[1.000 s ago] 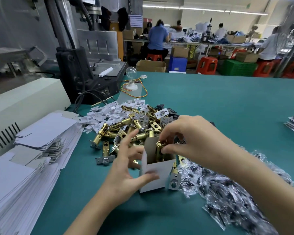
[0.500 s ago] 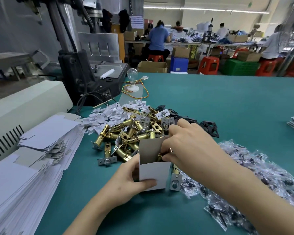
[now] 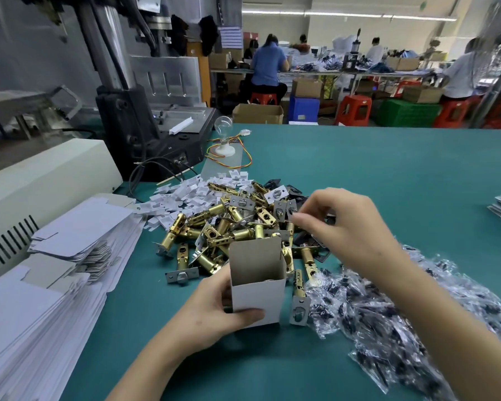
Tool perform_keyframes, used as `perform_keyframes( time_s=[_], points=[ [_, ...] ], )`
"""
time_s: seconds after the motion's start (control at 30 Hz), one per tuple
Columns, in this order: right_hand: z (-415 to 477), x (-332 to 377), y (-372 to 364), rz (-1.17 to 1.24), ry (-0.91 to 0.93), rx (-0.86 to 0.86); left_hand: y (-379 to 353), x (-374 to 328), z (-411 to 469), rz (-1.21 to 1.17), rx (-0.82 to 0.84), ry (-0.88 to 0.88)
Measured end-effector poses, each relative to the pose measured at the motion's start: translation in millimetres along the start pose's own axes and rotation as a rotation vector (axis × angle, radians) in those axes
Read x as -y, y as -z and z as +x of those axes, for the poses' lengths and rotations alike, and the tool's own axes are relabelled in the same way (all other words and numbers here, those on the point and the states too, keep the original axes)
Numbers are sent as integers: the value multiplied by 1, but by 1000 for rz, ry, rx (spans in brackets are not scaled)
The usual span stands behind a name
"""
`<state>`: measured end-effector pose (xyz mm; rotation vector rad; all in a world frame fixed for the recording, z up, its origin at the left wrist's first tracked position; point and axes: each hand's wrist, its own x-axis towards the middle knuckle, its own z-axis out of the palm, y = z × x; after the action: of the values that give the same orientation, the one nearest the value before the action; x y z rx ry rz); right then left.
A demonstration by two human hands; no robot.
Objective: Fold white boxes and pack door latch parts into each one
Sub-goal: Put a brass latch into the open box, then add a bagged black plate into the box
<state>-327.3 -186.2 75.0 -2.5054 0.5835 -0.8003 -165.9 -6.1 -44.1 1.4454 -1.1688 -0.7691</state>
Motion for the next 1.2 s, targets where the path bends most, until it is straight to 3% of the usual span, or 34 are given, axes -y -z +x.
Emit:
perform_keyframes(
  time_s=[0.17, 0.33, 0.5, 0.73, 0.97, 1.2],
  points=[
    [11, -19, -17, 13, -86, 76, 0, -7, 0, 23, 19, -6],
    [47, -15, -43, -67, -65, 267, 0, -10, -2, 59, 1, -40],
    [84, -6, -67, -89, 42, 273, -2, -7, 1, 17, 23, -15],
    [154, 14, -124, -366, 200, 501, -6, 1, 8, 14, 12, 14],
    [219, 13, -184, -697, 314, 583, -4, 10, 11, -6, 27, 21],
    [251, 2, -222, -659, 209, 585, -5, 11, 14, 29, 31, 19]
  ],
)
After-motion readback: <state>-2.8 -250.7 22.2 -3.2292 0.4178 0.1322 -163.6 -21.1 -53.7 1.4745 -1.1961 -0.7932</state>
